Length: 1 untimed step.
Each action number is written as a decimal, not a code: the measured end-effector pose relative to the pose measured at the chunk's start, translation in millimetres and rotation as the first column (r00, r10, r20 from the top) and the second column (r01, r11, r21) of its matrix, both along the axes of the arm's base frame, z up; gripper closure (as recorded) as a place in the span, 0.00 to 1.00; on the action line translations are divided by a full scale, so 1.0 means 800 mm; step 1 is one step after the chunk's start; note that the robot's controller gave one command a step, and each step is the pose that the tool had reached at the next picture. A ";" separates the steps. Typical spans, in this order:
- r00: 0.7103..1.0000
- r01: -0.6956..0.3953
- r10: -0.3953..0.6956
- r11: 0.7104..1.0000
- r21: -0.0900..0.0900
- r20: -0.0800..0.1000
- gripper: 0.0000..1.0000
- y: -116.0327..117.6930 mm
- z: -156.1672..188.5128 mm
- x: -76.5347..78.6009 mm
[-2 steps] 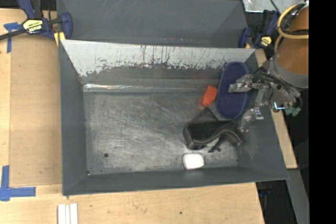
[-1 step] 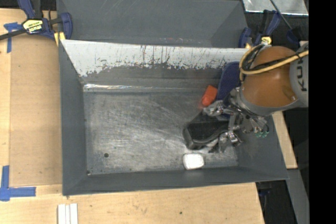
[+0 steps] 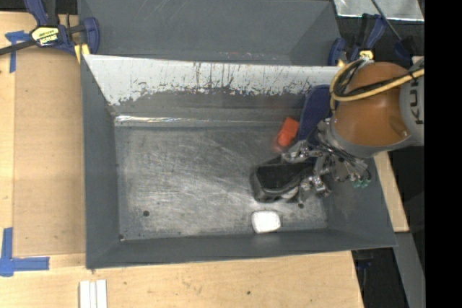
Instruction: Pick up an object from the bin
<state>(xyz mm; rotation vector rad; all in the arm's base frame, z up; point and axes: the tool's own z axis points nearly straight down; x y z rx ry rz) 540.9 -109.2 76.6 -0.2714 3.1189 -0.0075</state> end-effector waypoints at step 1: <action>0.996 -0.088 0.088 0.996 0.002 -0.004 1.00 0.016 0.154 0.007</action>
Offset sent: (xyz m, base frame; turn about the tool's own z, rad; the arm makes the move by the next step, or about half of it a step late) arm 0.0040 0.0133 0.1205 -0.0896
